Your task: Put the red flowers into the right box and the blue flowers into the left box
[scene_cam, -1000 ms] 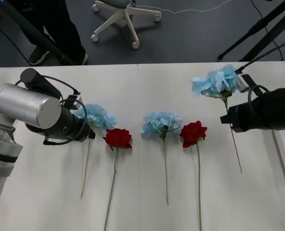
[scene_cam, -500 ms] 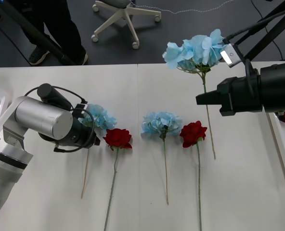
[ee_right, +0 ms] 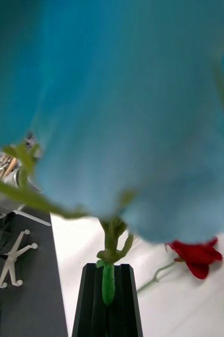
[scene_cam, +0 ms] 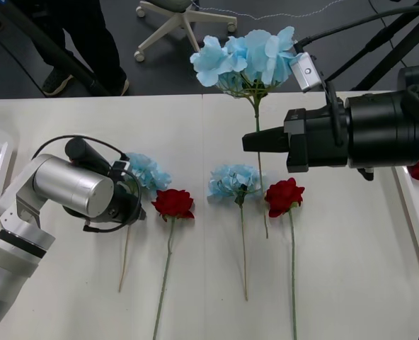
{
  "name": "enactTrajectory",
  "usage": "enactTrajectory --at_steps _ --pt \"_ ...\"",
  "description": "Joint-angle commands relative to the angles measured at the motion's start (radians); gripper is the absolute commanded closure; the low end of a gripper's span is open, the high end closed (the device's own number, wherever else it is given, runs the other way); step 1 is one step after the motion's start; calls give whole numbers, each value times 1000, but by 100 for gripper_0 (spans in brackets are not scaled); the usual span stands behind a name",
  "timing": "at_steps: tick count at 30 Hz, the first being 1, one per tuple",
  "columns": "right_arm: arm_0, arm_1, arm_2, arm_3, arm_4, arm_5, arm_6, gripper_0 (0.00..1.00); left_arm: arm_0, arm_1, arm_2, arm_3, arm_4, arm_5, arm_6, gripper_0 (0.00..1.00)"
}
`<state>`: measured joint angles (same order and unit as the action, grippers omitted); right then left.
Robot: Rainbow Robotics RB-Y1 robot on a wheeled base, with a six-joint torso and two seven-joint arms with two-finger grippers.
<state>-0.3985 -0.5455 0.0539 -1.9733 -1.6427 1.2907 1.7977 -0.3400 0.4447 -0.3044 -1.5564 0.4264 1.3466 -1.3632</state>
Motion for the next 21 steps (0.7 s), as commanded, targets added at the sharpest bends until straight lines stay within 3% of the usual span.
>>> enactTrajectory --at_steps 1,9,10,11,12,13,21 --pt "-40 30 50 -32 6 -16 25 100 30 -40 -18 -8 -46 -38 6 0" --pt "-42 55 132 -29 26 -74 14 100 56 -87 -16 -8 -138 -53 12 0" --pt "-40 62 133 -27 30 -74 12 100 58 -89 -18 -8 -141 -53 13 28" --pt "-42 65 135 -24 30 -74 14 100 58 -90 -18 -8 -143 -53 15 45" --pt "-42 72 142 -18 30 -74 12 100 58 -90 -16 -8 -146 -53 16 81" --pt "-42 78 146 -16 30 -74 17 100 56 -90 -18 -8 -149 -53 16 100" --pt "-40 90 147 -9 30 -73 15 100 56 -90 -18 -8 -170 -57 18 100"
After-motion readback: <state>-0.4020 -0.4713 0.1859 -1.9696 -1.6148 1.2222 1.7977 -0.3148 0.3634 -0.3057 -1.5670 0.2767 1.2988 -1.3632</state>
